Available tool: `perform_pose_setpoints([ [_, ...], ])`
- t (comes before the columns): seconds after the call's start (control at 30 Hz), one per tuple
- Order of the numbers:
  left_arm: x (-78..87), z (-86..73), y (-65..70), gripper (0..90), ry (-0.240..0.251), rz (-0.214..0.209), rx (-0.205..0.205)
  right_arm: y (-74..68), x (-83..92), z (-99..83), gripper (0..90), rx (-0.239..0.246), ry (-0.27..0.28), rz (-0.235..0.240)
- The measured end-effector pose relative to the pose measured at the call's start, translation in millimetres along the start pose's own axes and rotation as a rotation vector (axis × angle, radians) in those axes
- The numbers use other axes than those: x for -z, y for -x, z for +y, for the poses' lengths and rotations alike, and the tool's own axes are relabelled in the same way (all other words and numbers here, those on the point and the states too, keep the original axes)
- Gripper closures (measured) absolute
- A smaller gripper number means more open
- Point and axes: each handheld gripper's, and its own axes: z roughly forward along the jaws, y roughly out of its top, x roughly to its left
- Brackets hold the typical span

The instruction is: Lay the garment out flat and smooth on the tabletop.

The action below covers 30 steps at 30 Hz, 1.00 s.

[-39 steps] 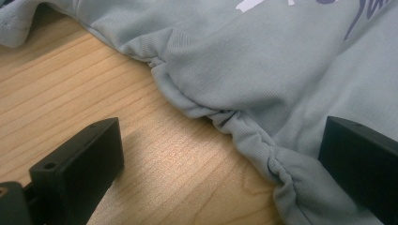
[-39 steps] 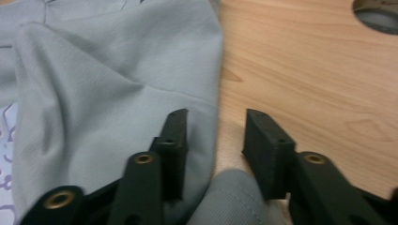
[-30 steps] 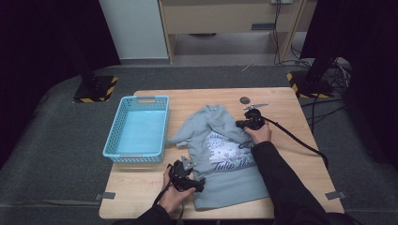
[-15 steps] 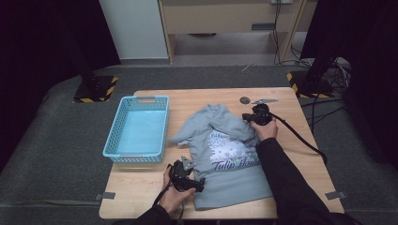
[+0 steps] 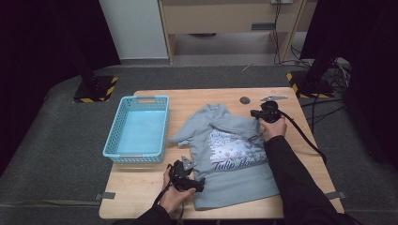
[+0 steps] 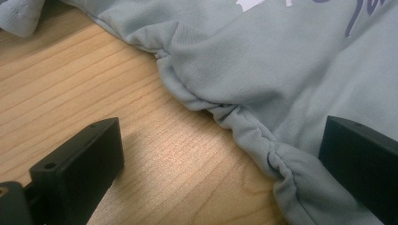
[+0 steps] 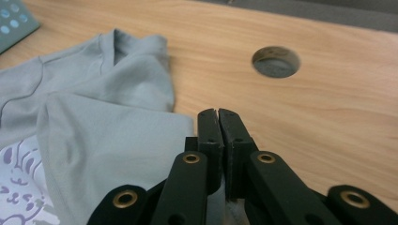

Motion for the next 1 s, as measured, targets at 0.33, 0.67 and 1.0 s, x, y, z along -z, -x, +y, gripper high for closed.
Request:
perform_pose_setpoints([
  [0.33,0.0,0.1,0.1,0.0,-0.001,0.001,0.001,34.8,41.4,17.3,88.4,-0.037,0.131,-0.166],
  [0.67,0.0,0.2,0.2,0.0,-0.002,0.002,0.002,68.9,39.9,-13.7,75.4,-0.040,0.008,-0.437],
  [1.0,-0.1,0.2,0.2,0.0,-0.001,0.001,0.002,65.5,16.3,-15.4,50.2,-0.022,-0.029,-0.257],
])
